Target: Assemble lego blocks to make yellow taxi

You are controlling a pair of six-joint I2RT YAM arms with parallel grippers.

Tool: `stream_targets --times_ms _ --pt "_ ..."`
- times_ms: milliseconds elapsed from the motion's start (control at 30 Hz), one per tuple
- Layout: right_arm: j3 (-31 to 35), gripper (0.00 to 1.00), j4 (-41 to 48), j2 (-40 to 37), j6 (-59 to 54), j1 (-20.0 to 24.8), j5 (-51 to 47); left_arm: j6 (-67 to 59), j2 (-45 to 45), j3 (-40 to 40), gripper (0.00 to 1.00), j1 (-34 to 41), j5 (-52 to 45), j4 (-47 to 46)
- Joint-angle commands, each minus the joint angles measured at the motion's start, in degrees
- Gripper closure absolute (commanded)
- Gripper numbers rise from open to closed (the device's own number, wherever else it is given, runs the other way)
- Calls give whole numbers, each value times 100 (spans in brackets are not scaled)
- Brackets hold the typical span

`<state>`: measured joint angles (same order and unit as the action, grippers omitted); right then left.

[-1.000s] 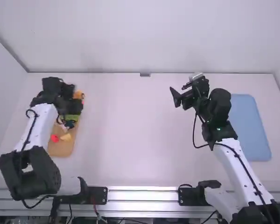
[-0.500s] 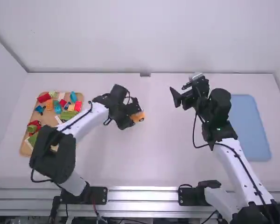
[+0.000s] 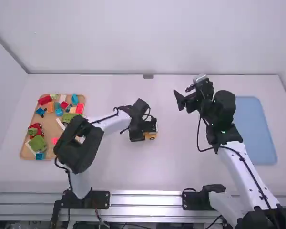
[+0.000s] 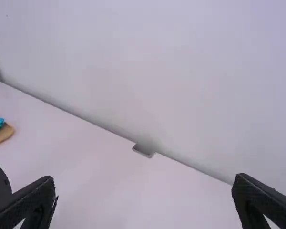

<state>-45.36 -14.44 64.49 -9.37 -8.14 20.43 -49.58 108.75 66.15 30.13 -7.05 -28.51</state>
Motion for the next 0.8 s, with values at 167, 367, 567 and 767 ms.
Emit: stream_targets --times_ms 167,367,567,767 --pt "-219 2 -11 35 9 -7 13 -87 175 28 1 -42 70 195" --pt "-219 2 -13 35 11 -7 13 -81 -55 334 1 -50 42 -238" --pt "-221 1 -15 35 9 -4 13 308 -570 1049 1 -304 55 -1158" --pt "-221 2 -15 35 -13 -7 7 1362 -953 1528 1 -977 68 -1408"
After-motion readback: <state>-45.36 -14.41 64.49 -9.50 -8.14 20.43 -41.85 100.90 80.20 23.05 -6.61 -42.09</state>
